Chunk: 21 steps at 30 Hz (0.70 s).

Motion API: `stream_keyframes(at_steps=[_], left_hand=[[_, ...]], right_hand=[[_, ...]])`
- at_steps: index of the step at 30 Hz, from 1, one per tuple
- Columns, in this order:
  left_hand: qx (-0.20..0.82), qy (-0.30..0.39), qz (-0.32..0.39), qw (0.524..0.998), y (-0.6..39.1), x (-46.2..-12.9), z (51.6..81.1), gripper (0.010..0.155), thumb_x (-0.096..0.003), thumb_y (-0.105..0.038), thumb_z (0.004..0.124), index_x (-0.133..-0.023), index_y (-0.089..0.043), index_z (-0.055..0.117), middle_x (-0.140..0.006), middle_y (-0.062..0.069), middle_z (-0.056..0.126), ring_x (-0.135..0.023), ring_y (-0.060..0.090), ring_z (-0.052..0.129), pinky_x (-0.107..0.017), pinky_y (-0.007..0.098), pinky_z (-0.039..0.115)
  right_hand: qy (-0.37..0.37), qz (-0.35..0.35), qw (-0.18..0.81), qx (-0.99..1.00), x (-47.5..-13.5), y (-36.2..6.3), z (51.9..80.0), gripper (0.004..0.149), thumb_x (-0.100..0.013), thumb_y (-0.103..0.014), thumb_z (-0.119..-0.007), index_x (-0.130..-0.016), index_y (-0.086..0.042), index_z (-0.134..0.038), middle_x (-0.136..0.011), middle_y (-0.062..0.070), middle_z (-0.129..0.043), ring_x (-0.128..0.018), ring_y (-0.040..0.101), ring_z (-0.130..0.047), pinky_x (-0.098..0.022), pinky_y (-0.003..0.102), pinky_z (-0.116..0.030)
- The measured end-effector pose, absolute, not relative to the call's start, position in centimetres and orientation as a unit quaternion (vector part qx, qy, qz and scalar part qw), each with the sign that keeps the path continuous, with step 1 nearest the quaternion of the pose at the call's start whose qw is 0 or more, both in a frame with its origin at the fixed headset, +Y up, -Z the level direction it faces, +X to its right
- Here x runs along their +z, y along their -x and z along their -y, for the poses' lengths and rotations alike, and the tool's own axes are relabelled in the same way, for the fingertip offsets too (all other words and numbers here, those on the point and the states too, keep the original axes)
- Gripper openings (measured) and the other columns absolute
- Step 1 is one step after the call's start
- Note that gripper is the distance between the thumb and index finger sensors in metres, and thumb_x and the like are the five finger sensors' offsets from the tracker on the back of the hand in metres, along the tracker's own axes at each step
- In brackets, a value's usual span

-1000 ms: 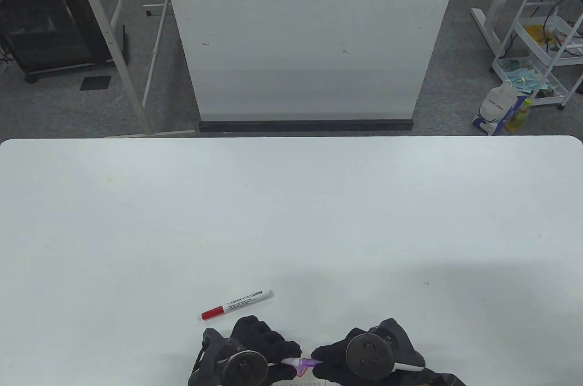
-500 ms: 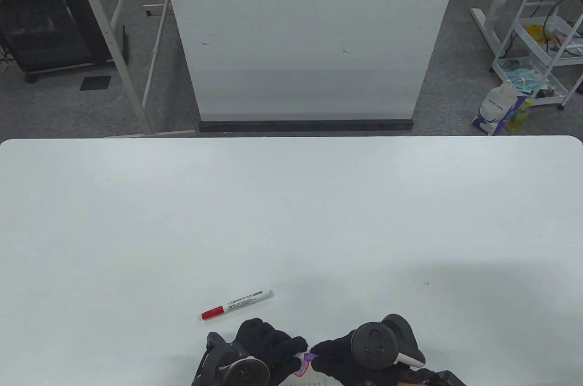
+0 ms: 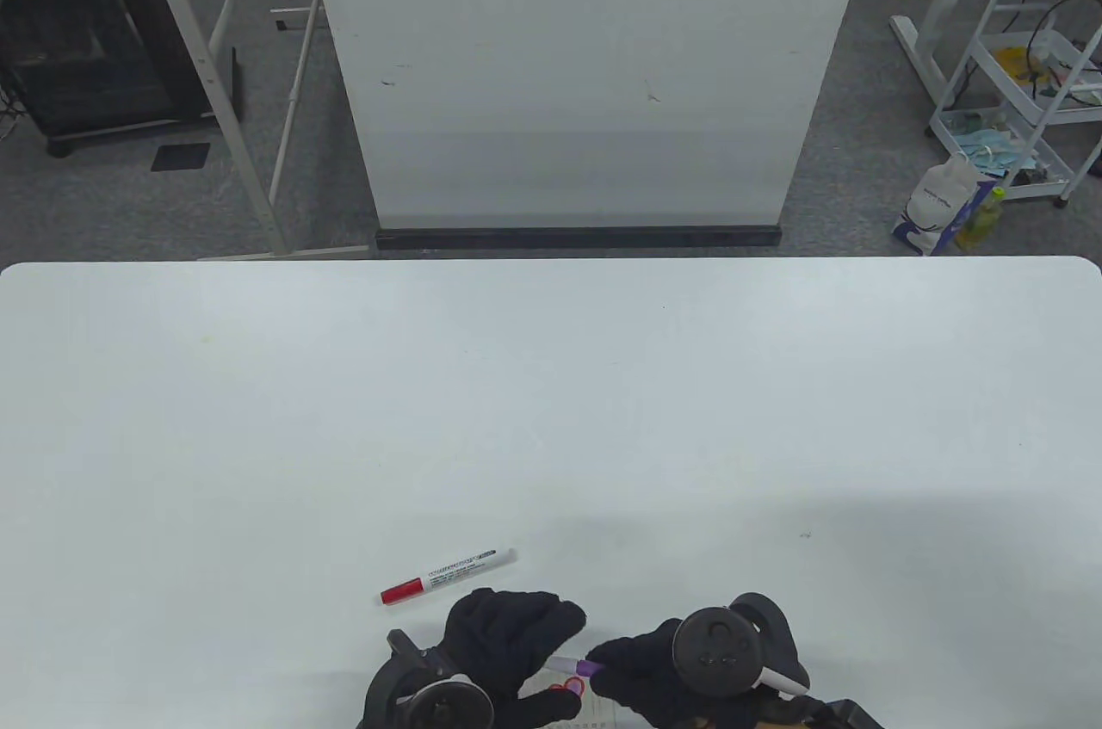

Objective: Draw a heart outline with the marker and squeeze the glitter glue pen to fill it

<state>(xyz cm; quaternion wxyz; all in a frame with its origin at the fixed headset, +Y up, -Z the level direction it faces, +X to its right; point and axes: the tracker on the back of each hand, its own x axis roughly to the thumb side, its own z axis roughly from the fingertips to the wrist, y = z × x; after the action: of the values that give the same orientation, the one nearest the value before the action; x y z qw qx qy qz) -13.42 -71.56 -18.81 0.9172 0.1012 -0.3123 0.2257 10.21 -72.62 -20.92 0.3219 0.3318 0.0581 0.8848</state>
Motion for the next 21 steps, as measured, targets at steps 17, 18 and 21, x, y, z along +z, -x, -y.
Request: stream_keyframes(at_steps=[17,18,21], left_hand=[[0.252,-0.02,0.304,0.918,13.3,-19.6,72.6,0.071,-0.043,-0.064,0.074,-0.101,-0.023,0.07,-0.096,0.007,0.084,-0.077,0.034,0.089,-0.065,0.067,0.063],[0.251,-0.028,0.304,0.919,13.4,-19.6,72.7,0.071,-0.0436,-0.065,0.069,-0.1,-0.023,0.071,-0.095,0.007,0.085,-0.076,0.034,0.09,-0.065,0.066,0.063],[0.259,-0.021,0.293,0.92,13.5,-19.8,72.7,0.061,-0.0484,-0.059,0.058,-0.092,-0.023,0.082,-0.084,0.006,0.094,-0.068,0.033,0.095,-0.063,0.065,0.066]], right_hand=[[-0.338,-0.055,0.315,0.885,-20.7,-10.0,72.6,0.051,-0.038,-0.05,-0.072,-0.069,-0.016,-0.095,-0.023,-0.003,-0.101,0.004,0.011,-0.092,-0.039,0.039,-0.089],[-0.339,-0.052,0.312,0.886,-20.7,-10.0,72.5,0.051,-0.037,-0.05,-0.072,-0.069,-0.016,-0.095,-0.023,-0.003,-0.101,0.004,0.011,-0.092,-0.039,0.038,-0.089],[-0.34,-0.051,0.311,0.886,-20.6,-10.1,72.5,0.051,-0.038,-0.05,-0.072,-0.069,-0.016,-0.095,-0.023,-0.003,-0.101,0.004,0.011,-0.092,-0.039,0.038,-0.089]])
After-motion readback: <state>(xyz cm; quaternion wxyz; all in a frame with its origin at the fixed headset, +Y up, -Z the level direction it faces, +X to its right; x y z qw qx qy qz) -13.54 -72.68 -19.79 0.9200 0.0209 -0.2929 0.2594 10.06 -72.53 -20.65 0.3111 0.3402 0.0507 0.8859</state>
